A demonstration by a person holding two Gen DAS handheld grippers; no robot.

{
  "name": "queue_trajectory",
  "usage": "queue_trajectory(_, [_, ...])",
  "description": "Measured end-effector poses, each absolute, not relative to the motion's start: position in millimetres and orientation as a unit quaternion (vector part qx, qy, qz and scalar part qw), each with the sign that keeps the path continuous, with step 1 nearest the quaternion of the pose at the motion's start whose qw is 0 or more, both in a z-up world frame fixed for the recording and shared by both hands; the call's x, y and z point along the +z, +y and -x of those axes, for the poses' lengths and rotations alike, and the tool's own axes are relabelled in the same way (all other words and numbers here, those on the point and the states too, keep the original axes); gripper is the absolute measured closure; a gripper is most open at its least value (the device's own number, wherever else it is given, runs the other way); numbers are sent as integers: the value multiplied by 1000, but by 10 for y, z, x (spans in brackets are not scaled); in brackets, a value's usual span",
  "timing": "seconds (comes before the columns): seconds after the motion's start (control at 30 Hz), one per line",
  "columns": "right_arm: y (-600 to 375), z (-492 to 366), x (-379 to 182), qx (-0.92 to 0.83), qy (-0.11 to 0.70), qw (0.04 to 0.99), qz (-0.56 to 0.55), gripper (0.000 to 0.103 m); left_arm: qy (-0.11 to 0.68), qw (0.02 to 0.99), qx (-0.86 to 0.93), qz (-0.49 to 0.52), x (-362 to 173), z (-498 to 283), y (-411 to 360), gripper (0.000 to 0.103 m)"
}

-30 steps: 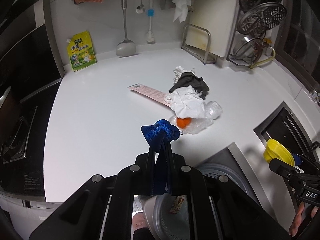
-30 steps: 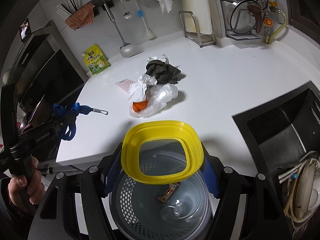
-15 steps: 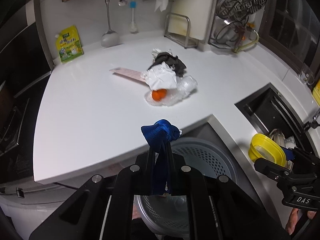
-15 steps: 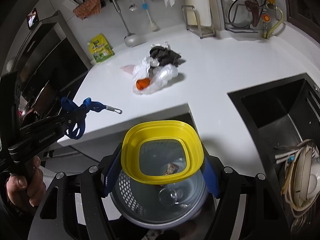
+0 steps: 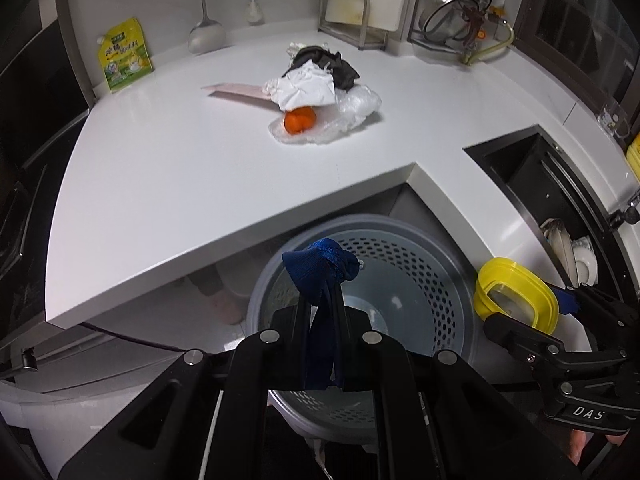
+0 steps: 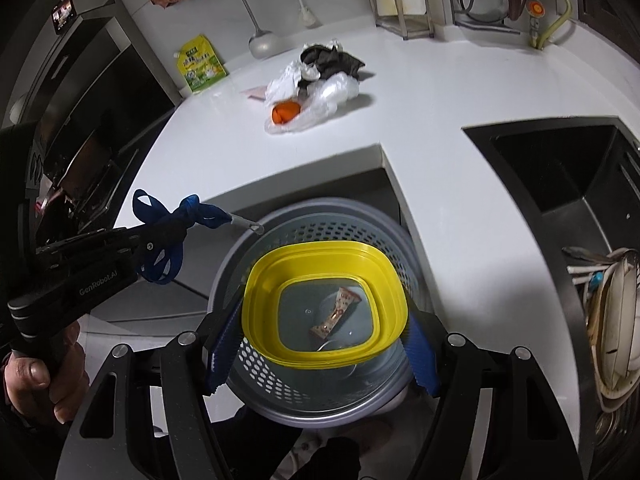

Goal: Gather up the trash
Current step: 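Carry the yellow lid and blue ribbon over the grey bin, then open the right tool and left tool to drop lid and ribbon into bin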

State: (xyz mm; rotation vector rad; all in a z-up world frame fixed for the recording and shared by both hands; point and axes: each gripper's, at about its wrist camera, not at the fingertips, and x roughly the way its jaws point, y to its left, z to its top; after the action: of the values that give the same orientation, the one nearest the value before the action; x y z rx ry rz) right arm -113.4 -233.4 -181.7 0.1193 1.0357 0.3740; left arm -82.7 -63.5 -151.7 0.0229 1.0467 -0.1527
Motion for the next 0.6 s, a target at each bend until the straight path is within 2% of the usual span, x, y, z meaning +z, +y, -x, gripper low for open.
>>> queue_trajectory(0.6, [-2104, 1188, -2149, 196, 535, 821, -36, 35, 544, 835, -80, -13, -1783, 886, -638, 93])
